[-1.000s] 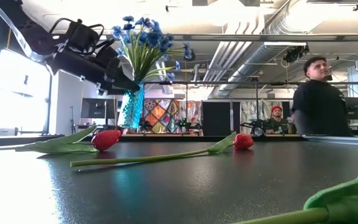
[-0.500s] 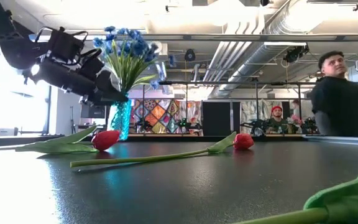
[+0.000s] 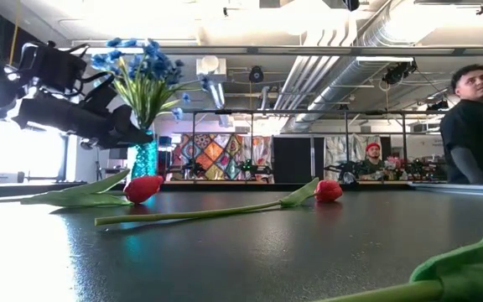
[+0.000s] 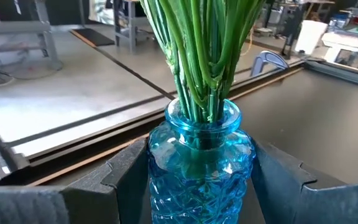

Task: Sort flowers into vase by color
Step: Adjust the blue vase on the top left of the table

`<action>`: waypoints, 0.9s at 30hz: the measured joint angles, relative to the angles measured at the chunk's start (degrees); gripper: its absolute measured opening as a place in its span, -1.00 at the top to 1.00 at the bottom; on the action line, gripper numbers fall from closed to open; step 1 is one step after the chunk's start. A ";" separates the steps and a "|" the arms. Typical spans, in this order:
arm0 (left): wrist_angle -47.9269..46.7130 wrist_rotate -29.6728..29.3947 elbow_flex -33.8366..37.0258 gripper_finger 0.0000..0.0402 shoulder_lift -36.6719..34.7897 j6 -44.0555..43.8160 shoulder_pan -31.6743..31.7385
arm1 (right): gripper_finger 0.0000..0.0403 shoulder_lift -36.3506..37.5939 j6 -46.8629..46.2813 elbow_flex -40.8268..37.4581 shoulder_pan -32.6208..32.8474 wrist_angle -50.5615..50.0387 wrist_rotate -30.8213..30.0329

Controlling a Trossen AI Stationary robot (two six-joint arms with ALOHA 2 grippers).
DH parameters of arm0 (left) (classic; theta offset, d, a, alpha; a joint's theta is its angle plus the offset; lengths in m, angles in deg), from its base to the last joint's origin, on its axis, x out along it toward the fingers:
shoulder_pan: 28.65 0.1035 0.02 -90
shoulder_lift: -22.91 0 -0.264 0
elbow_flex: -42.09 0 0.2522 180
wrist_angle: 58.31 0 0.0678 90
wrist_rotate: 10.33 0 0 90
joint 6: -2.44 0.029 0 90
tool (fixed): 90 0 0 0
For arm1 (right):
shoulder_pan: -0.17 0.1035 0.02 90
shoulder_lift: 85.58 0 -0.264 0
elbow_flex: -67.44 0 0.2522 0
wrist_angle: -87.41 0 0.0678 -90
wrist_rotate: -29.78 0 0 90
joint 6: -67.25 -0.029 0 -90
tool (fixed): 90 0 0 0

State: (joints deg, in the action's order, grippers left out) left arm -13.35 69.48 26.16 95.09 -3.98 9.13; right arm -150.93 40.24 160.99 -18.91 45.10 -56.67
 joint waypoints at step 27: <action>-1.65 -8.77 1.67 -0.39 0.33 1.60 0.07 | 0.12 -2.10 3.02 0.00 0.49 0.63 -0.39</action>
State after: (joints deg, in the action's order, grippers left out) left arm -14.99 60.71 27.83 95.42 -2.38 9.20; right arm -153.02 43.26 160.99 -18.42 45.73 -57.07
